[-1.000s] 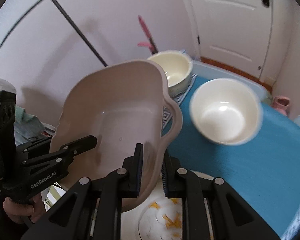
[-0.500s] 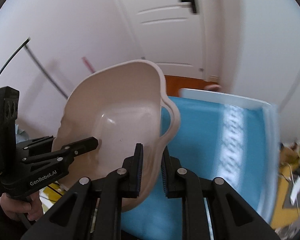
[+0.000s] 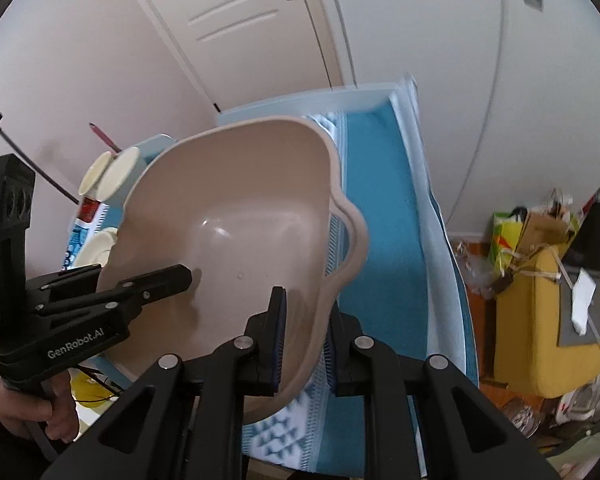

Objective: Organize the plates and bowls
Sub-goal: 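Lift the taupe basin with both grippers and carry it over the cloth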

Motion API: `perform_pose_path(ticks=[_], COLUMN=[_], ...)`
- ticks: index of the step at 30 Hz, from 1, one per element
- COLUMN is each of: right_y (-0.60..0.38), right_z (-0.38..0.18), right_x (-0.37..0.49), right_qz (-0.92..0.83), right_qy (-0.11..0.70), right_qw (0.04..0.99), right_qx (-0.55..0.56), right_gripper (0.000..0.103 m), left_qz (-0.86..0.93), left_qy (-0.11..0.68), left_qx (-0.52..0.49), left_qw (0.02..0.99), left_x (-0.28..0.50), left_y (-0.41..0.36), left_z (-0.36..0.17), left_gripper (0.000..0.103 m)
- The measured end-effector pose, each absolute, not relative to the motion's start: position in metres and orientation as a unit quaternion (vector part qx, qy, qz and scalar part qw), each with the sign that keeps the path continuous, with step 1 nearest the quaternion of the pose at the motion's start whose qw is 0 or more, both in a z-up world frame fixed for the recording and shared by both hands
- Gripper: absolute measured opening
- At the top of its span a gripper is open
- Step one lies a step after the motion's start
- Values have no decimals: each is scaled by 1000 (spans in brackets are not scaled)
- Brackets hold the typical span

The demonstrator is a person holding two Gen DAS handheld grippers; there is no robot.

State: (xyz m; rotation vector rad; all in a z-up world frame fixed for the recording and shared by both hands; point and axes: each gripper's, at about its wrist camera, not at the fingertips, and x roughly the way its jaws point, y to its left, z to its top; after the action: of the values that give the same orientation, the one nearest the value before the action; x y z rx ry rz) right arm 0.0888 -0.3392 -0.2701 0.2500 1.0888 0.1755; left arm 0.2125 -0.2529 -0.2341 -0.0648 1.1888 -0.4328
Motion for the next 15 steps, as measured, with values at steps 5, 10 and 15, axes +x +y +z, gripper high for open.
perform_pose_path(ticks=[5,10,15], right_y=[-335,-336,-337], right_z=[-299,-311,-313], right_x=[90,88,89], right_qz=[86,94,102], right_qy=[523,527,533], right_qw=[841,838,832], right_qx=[106,102,115], right_gripper=[15,15,16], left_qz=[-194,-186,-178], left_qy=[559,571,581], left_qx=[-15,-17,-14], left_qw=[806,800,794], left_x=[213,209,217], left_y=[-261,-260,-268], left_z=[-258,-274,-286], left_gripper=[17,17,25])
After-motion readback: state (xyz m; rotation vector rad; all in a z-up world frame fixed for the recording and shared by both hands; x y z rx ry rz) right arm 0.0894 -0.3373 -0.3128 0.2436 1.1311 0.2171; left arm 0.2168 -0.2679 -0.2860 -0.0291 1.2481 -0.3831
